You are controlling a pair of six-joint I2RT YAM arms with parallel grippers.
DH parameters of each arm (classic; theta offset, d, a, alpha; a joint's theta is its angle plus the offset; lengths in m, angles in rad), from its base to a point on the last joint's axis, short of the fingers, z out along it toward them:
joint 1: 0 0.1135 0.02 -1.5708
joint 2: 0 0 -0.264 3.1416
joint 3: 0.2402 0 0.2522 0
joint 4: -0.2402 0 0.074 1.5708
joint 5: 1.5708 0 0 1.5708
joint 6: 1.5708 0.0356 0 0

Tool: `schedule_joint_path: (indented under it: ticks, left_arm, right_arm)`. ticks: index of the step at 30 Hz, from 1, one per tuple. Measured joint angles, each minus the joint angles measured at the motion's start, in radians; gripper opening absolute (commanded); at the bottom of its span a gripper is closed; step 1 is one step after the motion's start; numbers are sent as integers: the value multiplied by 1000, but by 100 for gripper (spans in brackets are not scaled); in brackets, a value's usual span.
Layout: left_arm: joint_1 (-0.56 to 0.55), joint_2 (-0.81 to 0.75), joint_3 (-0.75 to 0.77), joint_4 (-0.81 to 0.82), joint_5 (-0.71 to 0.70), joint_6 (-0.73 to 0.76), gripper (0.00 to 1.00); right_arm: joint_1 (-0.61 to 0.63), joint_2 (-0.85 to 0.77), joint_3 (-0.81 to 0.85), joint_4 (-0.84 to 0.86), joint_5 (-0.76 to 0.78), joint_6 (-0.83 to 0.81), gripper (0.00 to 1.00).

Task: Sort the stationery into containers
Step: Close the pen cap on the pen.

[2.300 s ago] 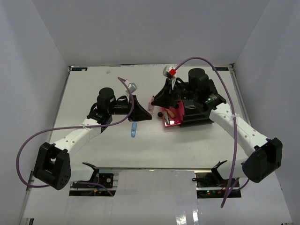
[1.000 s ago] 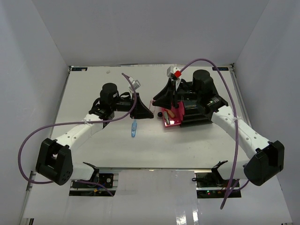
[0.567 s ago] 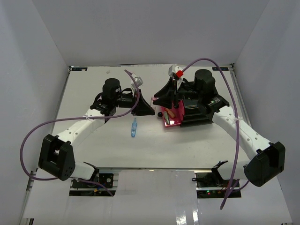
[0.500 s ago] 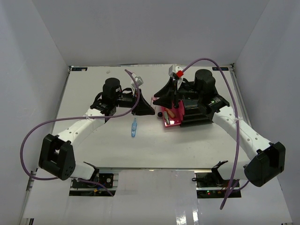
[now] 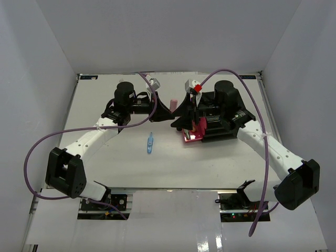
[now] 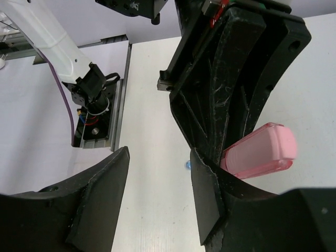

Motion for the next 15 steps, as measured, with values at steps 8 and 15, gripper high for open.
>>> schedule_joint_path:
  ticks: [8, 15]
  left_arm:
    - [0, 0, -1, 1, -3, 47, 0]
    - [0, 0, -33, 19, -13, 99, 0]
  right_arm:
    - [0, -1, -2, -18, 0, -1, 57]
    - [0, -32, 0, -56, 7, -2, 65]
